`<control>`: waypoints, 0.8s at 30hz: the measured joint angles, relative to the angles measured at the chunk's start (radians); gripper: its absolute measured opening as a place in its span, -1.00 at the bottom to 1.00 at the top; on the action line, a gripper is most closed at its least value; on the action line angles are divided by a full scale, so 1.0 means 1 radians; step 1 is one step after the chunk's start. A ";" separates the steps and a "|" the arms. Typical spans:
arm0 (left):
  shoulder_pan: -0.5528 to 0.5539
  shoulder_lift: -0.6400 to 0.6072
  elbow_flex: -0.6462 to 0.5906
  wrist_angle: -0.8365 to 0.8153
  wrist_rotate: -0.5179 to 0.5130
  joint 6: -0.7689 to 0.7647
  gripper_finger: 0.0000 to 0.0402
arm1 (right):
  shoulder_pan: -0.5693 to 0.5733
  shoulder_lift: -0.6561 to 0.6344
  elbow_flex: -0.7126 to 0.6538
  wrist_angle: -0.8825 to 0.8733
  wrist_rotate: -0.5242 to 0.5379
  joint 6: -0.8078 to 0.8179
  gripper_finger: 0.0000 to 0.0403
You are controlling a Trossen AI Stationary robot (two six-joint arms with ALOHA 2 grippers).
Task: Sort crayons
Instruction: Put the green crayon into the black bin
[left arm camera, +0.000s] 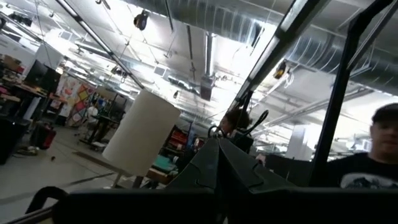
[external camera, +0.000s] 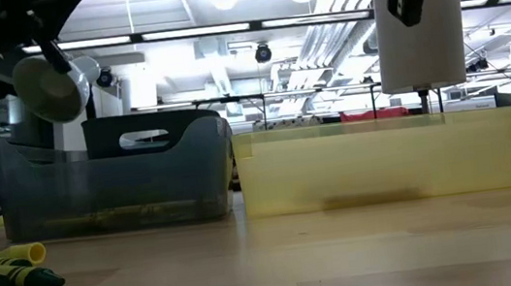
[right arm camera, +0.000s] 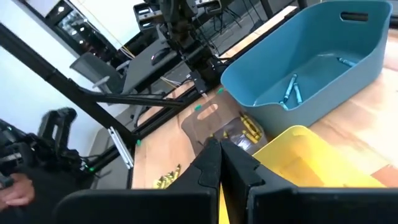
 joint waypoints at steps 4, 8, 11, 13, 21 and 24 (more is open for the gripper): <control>0.000 -0.050 0.001 -0.043 0.000 0.010 -1.00 | 0.000 0.000 0.000 0.000 0.000 0.013 -1.00; 0.000 -0.068 0.001 -0.051 0.018 0.025 -1.00 | 0.000 0.000 0.000 0.000 0.000 -0.012 -1.00; 0.000 -0.068 0.001 -0.059 0.021 0.032 -1.00 | 0.000 0.000 0.000 0.000 0.000 -0.056 -1.00; 0.000 -0.068 0.001 -0.062 0.014 0.024 -1.00 | 0.000 0.000 0.000 0.000 0.006 -0.092 -1.00; 0.000 -0.068 0.001 -0.084 0.014 0.009 -1.00 | 0.000 0.000 0.000 0.001 0.089 -0.180 -1.00; 0.000 -0.068 0.001 -0.085 0.014 -0.019 -1.00 | 0.000 0.000 0.000 0.008 0.096 -0.213 -1.00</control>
